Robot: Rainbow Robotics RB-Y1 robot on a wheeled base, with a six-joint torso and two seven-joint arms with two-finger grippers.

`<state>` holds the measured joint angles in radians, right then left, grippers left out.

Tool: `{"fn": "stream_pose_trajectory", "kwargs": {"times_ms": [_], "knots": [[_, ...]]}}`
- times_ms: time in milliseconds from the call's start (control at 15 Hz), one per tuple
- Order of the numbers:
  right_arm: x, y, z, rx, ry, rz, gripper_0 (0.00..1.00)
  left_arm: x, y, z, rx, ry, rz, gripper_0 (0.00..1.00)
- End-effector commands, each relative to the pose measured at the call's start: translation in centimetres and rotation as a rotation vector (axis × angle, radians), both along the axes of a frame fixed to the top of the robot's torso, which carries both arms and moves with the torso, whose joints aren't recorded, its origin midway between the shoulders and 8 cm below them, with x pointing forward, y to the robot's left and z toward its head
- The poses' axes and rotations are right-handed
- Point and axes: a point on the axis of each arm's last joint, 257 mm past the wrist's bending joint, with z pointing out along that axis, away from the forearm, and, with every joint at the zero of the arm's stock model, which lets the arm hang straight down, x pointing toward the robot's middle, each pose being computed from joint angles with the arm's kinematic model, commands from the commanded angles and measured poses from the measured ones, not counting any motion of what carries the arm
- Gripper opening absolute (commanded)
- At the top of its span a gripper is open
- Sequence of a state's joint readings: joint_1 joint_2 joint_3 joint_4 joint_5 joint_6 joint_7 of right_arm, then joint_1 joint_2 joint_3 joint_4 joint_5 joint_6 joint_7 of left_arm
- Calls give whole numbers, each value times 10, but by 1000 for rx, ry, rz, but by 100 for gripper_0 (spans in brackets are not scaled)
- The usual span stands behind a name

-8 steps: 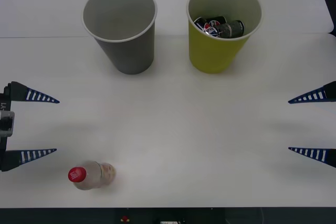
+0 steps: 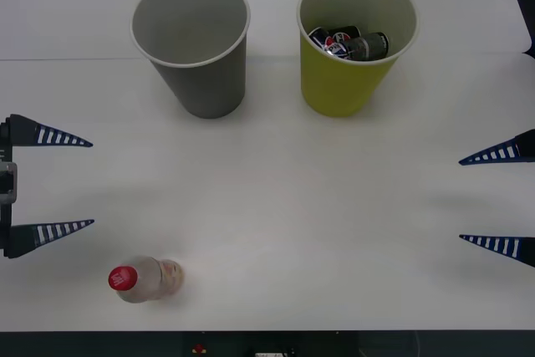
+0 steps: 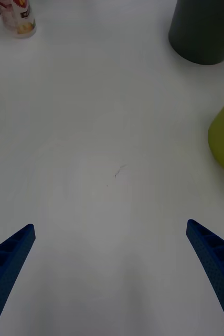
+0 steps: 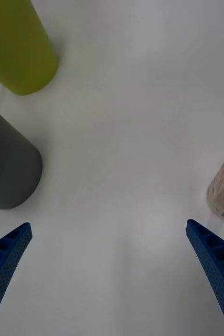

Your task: Put the can into the green bin and the plastic bottle into the gray bin

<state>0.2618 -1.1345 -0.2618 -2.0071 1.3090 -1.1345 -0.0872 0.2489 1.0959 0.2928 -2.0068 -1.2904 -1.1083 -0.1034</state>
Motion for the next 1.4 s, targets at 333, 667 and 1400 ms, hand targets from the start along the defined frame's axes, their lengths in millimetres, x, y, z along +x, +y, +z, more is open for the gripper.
{"fn": "stream_pose_trajectory", "kwargs": {"times_ms": [333, 667, 1400], "knots": [[0, 0, 0, 0, 0, 0, 100, -6, 29, -17, 31, 25, -58, 100], [0, 0, 0, 0, 0, 0, 100, -10, 38, -36, -1, 69, -149, 100], [0, 0, 0, 0, 0, 0, 100, -22, 53, -85, -183, 212, -212, 100]]}}
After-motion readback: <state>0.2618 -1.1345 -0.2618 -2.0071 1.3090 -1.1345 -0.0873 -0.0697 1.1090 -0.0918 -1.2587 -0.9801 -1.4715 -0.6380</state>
